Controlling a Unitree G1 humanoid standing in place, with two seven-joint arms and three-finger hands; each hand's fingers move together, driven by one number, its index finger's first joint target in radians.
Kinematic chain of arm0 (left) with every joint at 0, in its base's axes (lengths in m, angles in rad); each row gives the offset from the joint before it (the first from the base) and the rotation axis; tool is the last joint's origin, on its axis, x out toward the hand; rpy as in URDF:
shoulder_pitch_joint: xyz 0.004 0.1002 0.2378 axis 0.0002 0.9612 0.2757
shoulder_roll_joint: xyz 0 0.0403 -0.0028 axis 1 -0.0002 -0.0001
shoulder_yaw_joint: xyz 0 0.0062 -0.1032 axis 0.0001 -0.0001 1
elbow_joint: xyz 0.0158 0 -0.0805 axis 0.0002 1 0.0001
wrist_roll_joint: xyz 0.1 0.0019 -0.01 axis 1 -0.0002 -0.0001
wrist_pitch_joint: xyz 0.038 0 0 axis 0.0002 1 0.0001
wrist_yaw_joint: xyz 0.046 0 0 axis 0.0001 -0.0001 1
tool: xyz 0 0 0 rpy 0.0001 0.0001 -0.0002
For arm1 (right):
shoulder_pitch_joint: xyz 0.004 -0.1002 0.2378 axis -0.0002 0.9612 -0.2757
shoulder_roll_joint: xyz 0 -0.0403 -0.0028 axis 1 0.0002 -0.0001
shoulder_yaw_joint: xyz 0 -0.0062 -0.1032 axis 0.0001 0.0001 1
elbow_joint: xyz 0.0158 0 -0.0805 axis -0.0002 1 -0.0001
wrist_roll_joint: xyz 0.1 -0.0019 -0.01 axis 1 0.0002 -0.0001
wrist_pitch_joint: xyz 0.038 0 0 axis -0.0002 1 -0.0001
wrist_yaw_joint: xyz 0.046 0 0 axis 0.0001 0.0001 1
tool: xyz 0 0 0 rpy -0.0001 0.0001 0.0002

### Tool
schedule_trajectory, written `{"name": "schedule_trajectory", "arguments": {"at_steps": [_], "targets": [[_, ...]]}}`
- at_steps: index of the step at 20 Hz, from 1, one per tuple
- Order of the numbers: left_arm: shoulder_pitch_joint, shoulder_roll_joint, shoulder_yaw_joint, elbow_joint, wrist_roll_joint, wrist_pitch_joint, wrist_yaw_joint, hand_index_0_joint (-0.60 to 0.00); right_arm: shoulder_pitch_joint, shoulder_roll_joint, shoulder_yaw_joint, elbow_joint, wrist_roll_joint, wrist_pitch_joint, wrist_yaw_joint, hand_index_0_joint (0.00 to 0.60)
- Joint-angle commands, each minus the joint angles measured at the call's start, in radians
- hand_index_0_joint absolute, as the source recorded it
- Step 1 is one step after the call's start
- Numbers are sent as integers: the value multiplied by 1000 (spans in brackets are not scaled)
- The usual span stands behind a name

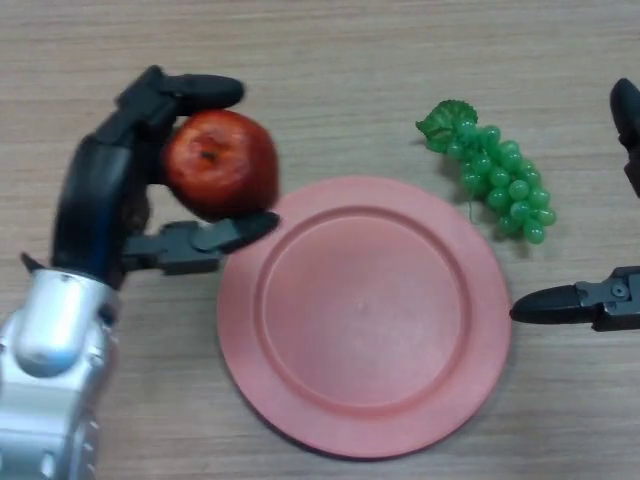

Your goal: Pick up the red apple and place it on the plate

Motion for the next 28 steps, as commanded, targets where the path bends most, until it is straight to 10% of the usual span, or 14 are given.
{"name": "schedule_trajectory", "arguments": {"at_steps": [1, 13, 18, 28], "targets": [[33, -10, -97, -82, 120, -106, 2, -600, -8, -33, -78, -63, 79, -129, 14, 0], [75, -18, -161, 107, 198, -197, -56, -600, -10, -24, -32, -67, 28, -113, -29, 0], [71, -18, -151, 67, 207, -171, -53, -3, -25, -26, -17, -120, -12, -63, -12, 0], [134, 11, 31, -260, 44, -78, -75, 0, -33, -29, -28, -125, -52, -70, 0, 0]]}}
